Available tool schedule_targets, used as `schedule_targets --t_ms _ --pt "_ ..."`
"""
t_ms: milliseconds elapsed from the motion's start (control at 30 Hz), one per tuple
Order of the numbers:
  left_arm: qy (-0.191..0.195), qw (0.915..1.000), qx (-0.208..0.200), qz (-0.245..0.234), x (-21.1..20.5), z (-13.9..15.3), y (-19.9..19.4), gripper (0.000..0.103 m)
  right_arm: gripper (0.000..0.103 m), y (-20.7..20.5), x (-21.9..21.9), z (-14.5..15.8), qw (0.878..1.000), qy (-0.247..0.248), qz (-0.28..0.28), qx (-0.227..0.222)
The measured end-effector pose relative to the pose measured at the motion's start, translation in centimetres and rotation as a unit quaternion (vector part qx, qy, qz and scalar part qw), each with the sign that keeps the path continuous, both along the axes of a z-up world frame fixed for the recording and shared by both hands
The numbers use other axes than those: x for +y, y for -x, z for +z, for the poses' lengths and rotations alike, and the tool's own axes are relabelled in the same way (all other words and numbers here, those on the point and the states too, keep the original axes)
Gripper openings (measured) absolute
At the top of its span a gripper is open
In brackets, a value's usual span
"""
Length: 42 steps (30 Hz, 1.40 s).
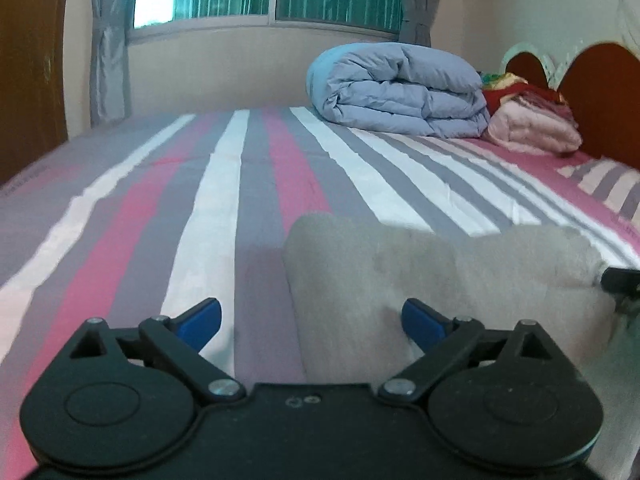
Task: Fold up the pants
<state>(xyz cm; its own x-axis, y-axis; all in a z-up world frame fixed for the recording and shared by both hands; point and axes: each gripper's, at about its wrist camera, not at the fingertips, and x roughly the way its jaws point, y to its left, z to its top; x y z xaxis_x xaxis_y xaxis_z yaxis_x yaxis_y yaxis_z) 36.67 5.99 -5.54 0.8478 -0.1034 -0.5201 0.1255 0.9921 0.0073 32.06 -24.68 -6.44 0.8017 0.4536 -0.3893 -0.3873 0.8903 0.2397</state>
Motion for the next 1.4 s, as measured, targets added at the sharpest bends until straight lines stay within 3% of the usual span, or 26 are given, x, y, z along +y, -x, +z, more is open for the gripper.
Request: schedule_targets --t_ms 100,200,267,333,500,600,733,800,833,867,1000,1067,1133,1200,1267,1333,1400 --pt "-0.009 0.9999 -0.005 0.012 -0.3 0.5 0.5 0.091 0.011 2.2 0.5 -0.6 0.999 0.012 -0.02 -0.034" --pt "0.0 0.9997 -0.005 0.025 -0.1 0.7 1.2 0.091 0.011 4.8 1.4 0.3 0.996 0.041 -0.006 -0.085" --pt "0.006 0.9995 0.001 0.03 0.0 0.4 1.7 0.092 0.011 5.4 1.6 -0.3 0.997 0.043 0.016 -0.063" --pt "0.013 0.9993 0.006 0.034 0.1 0.4 2.3 0.092 0.011 5.3 2.1 -1.7 0.996 0.075 0.019 -0.033" --pt "0.006 0.9992 0.007 0.038 0.4 0.8 4.0 0.092 0.014 6.6 0.5 -0.3 0.997 0.036 -0.004 -0.066" --pt "0.011 0.9993 0.009 0.034 0.4 0.7 6.1 0.093 0.021 6.4 0.2 -1.3 0.999 0.048 0.006 -0.019" --pt "0.021 0.9992 0.003 0.035 0.3 0.5 9.0 0.093 0.023 8.6 -0.5 0.0 0.998 0.015 -0.004 -0.06" --pt "0.029 0.9992 0.013 0.023 0.4 0.1 9.7 0.093 0.032 8.4 -0.4 -0.4 0.999 0.026 -0.003 -0.034" --pt "0.035 0.9989 0.02 0.024 0.6 0.0 9.9 0.093 0.033 7.8 0.1 -1.2 0.999 0.049 -0.001 -0.002" --pt "0.047 0.9982 0.026 0.028 1.0 -0.1 10.2 0.093 0.033 8.0 0.1 -1.2 0.999 0.053 -0.002 -0.002" --pt "0.075 0.9966 0.007 0.034 2.5 0.5 11.3 0.094 0.037 9.1 -2.0 0.4 0.999 -0.028 -0.015 -0.023" --pt "0.079 0.9958 0.005 0.044 3.2 0.8 11.0 0.094 0.052 9.0 -3.8 0.7 0.997 -0.072 -0.04 -0.013" --pt "0.084 0.9947 0.002 0.058 3.5 1.0 10.6 0.094 0.056 8.3 -5.4 0.7 0.992 -0.108 -0.058 0.0" --pt "0.085 0.995 0.008 0.052 3.4 0.9 10.4 0.094 0.056 8.3 -6.1 1.4 0.991 -0.108 -0.081 -0.016" --pt "0.072 0.9958 0.021 0.054 3.0 0.2 10.2 0.094 0.056 8.4 -6.0 1.9 0.992 -0.101 -0.07 -0.022" --pt "0.083 0.9944 0.031 0.058 3.3 -0.3 9.9 0.097 0.056 7.9 -5.0 1.5 0.996 -0.069 -0.062 -0.004" --pt "0.105 0.9918 0.041 0.06 3.9 -0.7 9.7 0.097 0.056 6.4 -4.1 0.5 0.997 -0.033 -0.058 0.045"
